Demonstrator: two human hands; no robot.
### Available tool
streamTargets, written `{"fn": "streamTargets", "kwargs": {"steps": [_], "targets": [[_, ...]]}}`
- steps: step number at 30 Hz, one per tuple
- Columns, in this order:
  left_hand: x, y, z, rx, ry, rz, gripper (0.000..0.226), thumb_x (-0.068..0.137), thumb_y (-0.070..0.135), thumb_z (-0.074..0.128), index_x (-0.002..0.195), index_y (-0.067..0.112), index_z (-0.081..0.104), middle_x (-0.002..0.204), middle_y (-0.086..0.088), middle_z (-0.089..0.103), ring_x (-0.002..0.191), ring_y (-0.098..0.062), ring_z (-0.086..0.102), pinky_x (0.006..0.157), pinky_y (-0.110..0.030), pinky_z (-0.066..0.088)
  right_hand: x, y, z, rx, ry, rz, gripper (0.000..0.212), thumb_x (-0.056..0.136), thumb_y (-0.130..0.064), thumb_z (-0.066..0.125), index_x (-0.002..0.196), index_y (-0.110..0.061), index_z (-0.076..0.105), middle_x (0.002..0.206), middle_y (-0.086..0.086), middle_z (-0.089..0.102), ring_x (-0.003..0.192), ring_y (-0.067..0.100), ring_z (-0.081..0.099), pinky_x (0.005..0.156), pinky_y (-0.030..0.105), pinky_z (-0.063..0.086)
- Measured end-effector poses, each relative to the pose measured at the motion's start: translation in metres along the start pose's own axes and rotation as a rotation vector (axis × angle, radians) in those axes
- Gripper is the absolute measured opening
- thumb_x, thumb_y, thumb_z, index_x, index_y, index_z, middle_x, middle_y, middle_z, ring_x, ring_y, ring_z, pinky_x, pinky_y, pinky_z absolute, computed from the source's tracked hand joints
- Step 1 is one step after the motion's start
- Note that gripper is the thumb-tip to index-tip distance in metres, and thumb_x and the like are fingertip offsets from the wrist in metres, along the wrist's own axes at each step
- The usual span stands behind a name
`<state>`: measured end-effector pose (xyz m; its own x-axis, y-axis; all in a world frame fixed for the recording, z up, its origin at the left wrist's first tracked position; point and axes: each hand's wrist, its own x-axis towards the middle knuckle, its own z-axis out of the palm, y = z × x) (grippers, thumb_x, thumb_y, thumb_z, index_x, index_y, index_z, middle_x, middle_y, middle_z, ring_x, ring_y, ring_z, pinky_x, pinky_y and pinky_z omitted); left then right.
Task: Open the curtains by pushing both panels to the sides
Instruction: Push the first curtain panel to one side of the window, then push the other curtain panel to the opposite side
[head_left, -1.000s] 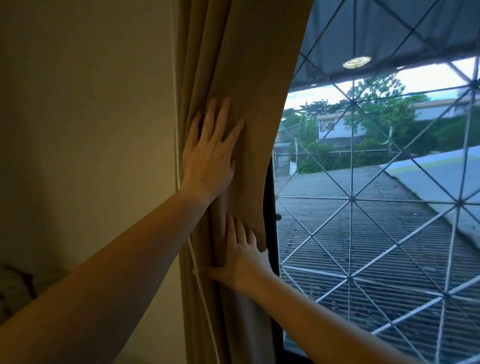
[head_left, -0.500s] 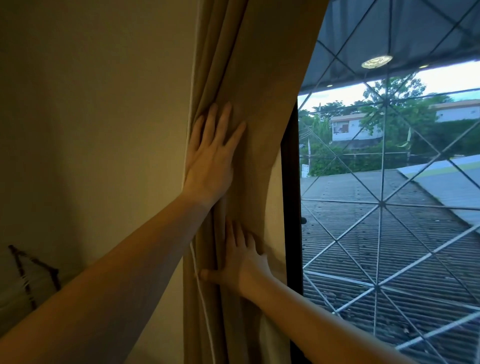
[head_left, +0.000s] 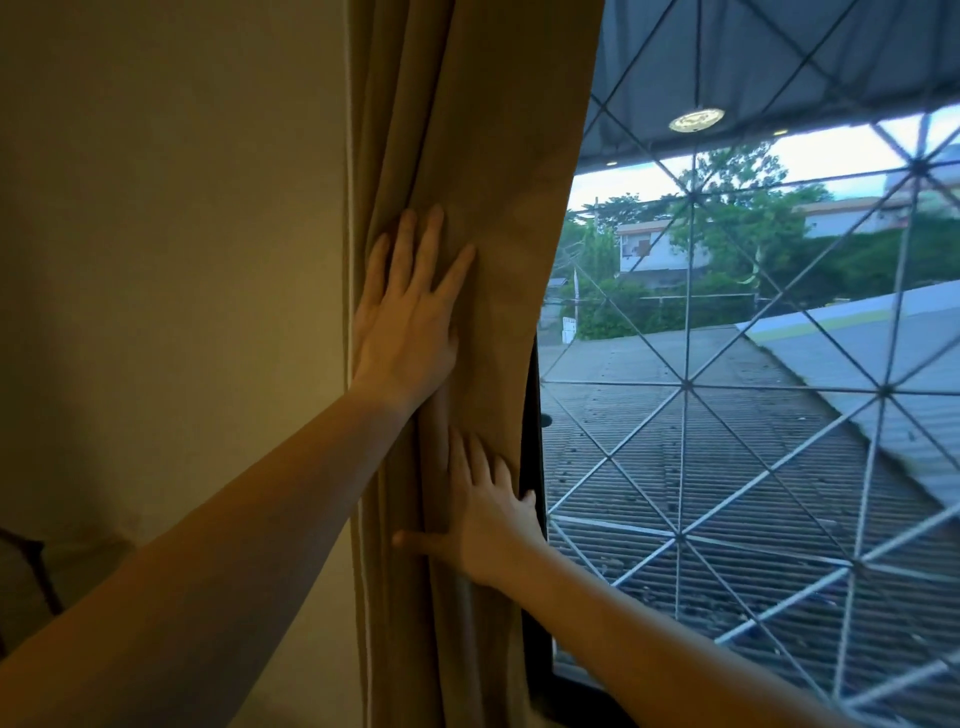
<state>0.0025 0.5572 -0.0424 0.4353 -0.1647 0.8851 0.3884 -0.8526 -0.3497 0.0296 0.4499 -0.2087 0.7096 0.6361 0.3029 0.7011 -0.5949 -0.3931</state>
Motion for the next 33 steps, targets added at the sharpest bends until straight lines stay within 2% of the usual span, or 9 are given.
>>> {"fn": "streamTargets", "kwargs": {"steps": [7,14,19,26,29,33], "targets": [[0.004,0.046,-0.011,-0.062,-0.002,-0.003,0.086,0.098,0.038,0.068,0.173,0.029,0.027,0.184,-0.013,0.003,0.171,-0.036,0.0,0.137,-0.053,0.0,-0.027,0.041,-0.02,-0.021,0.035,0.046,0.136,0.074,-0.086,0.066,0.163,-0.032,-0.021,0.176,-0.003,-0.003,0.157,0.03,0.008,0.115,0.078,0.025],[0.016,0.099,-0.025,-0.115,0.0,0.022,0.078,0.104,0.044,0.059,0.173,0.028,0.027,0.184,-0.013,0.007,0.171,-0.037,0.004,0.137,-0.054,0.001,-0.06,0.088,-0.046,-0.018,0.018,0.091,0.132,0.076,-0.087,0.064,0.162,-0.035,-0.022,0.176,-0.003,-0.005,0.159,0.029,0.002,0.116,0.079,0.018],[0.03,0.148,-0.041,-0.178,0.017,-0.009,0.067,0.113,0.055,0.039,0.173,0.027,0.029,0.184,-0.012,0.011,0.171,-0.033,0.006,0.138,-0.053,0.002,-0.089,0.129,-0.069,-0.025,0.022,0.127,0.127,0.071,-0.098,0.051,0.162,-0.041,-0.017,0.177,-0.002,-0.004,0.16,0.032,0.001,0.117,0.079,0.017],[0.057,0.234,-0.057,-0.266,0.024,0.034,0.069,0.114,0.062,0.027,0.175,0.031,0.018,0.184,-0.013,0.009,0.171,-0.033,0.004,0.136,-0.051,-0.005,-0.141,0.2,-0.121,-0.137,-0.03,0.188,0.112,0.078,-0.1,0.026,0.162,-0.043,-0.022,0.175,0.0,-0.019,0.16,0.034,-0.01,0.119,0.077,-0.002],[0.071,0.277,-0.063,-0.32,0.016,0.07,0.071,0.114,0.065,0.021,0.176,0.033,0.012,0.185,-0.011,0.0,0.171,-0.032,-0.002,0.138,-0.053,-0.005,-0.166,0.234,-0.147,-0.201,-0.014,0.216,0.108,0.081,-0.098,0.023,0.16,-0.043,-0.025,0.173,0.001,-0.023,0.16,0.034,-0.012,0.12,0.074,-0.006],[0.09,0.339,-0.074,-0.4,0.028,0.097,0.072,0.114,0.066,0.022,0.176,0.033,0.009,0.185,-0.01,-0.002,0.172,-0.03,-0.002,0.138,-0.055,-0.003,-0.199,0.279,-0.182,-0.282,0.05,0.256,0.106,0.083,-0.097,0.024,0.159,-0.043,-0.027,0.173,0.003,-0.024,0.16,0.035,-0.013,0.121,0.073,-0.008]]}}
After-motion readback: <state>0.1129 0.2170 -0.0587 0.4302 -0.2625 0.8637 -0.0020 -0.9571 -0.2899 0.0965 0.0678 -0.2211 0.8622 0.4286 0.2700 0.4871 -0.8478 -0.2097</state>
